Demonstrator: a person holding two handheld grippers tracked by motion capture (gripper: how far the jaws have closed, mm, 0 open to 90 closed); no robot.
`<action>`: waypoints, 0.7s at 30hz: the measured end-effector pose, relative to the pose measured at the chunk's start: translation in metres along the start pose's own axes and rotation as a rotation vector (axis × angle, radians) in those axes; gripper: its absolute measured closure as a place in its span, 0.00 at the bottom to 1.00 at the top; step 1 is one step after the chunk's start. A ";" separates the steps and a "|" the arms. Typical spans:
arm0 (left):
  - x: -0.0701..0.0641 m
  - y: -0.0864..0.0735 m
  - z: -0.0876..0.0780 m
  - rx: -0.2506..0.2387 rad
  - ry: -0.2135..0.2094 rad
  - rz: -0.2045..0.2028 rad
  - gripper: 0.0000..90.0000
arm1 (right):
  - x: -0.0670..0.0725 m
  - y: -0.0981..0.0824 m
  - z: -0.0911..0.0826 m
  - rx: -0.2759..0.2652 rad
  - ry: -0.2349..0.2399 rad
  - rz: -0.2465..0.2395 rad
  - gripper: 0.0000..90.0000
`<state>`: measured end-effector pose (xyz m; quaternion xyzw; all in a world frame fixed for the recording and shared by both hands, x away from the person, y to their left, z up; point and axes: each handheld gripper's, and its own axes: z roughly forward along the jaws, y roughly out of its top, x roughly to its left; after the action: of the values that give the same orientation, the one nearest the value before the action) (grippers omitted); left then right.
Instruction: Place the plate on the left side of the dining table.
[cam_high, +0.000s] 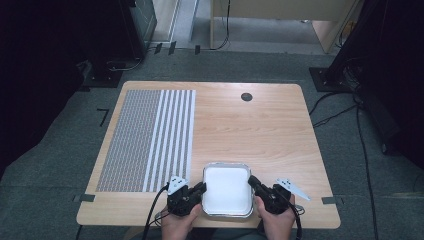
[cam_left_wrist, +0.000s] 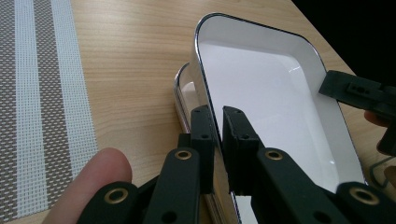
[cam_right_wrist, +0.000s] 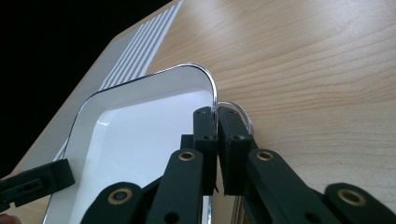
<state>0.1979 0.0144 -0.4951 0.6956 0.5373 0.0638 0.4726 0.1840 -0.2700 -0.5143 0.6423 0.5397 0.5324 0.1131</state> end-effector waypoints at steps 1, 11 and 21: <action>0.001 0.000 0.000 0.002 0.001 -0.002 0.94 | 0.001 0.000 0.001 0.001 -0.004 -0.003 0.98; 0.010 0.007 -0.006 -0.019 -0.008 -0.027 0.95 | 0.008 0.000 0.005 0.014 0.011 0.000 0.98; 0.018 0.006 -0.003 0.006 -0.007 -0.063 0.95 | 0.003 -0.002 0.014 0.069 0.040 0.009 0.94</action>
<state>0.2079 0.0310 -0.4971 0.6801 0.5574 0.0448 0.4742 0.1933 -0.2603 -0.5199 0.6374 0.5571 0.5267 0.0775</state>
